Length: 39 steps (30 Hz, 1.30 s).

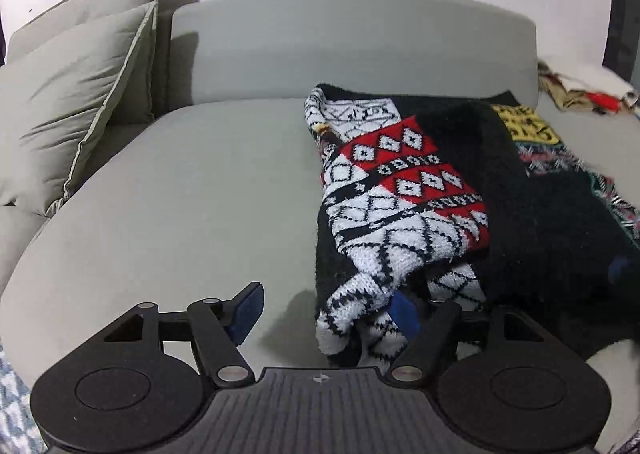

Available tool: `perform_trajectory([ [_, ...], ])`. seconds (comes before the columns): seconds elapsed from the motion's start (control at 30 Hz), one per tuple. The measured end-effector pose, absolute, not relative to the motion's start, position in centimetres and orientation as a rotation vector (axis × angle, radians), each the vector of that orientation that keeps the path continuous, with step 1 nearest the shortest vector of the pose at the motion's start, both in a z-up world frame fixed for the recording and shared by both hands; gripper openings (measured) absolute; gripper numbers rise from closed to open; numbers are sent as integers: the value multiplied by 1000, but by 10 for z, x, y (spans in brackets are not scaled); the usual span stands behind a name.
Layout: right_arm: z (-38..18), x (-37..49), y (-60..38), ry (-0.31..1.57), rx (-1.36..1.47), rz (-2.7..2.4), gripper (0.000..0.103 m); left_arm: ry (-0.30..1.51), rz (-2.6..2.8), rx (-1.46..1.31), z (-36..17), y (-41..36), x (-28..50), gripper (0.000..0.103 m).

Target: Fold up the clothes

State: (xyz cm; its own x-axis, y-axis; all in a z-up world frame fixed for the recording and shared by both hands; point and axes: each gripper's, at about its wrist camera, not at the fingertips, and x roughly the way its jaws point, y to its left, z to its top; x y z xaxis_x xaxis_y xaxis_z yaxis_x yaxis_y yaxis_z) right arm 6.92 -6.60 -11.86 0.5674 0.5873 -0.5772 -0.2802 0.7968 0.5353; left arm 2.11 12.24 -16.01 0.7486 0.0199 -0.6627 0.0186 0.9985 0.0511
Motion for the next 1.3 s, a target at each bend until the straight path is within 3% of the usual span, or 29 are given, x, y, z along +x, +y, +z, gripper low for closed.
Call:
perform_trajectory([
  [0.17,-125,106,-50,906,477,431,87,645,-39,85,-158,123,-2,72],
  [0.27,-135,122,-29,1029,342,402,86,636,-53,22,-156,133,-8,72],
  [0.33,-134,124,-28,1037,224,380,55,592,-41,-67,-150,148,-16,72],
  [0.37,-129,126,-36,1020,195,373,14,567,-33,-109,-147,155,-21,71],
  [0.47,-99,142,-97,931,378,325,15,506,-45,-205,-143,169,-34,68],
  [0.57,-81,165,-189,811,764,182,22,514,-68,-209,-142,164,-30,68],
  [0.6,-81,171,-216,787,855,99,44,517,-76,-209,-142,162,-29,68],
  [0.67,-87,179,-258,811,893,-75,69,523,-91,-211,-142,159,-27,68],
  [0.8,-104,157,-296,820,840,-81,72,533,-105,-130,-142,143,-27,82],
  [0.97,-145,139,-294,831,812,121,72,549,-61,-69,-140,122,-20,76],
  [1.13,-183,151,-290,813,1014,189,60,590,-51,69,-141,89,-6,72],
  [1.17,-189,157,-293,816,1052,158,59,598,-45,97,-142,84,-5,67],
  [1.3,-202,192,-297,799,1107,121,53,628,-19,209,-146,68,1,68],
])
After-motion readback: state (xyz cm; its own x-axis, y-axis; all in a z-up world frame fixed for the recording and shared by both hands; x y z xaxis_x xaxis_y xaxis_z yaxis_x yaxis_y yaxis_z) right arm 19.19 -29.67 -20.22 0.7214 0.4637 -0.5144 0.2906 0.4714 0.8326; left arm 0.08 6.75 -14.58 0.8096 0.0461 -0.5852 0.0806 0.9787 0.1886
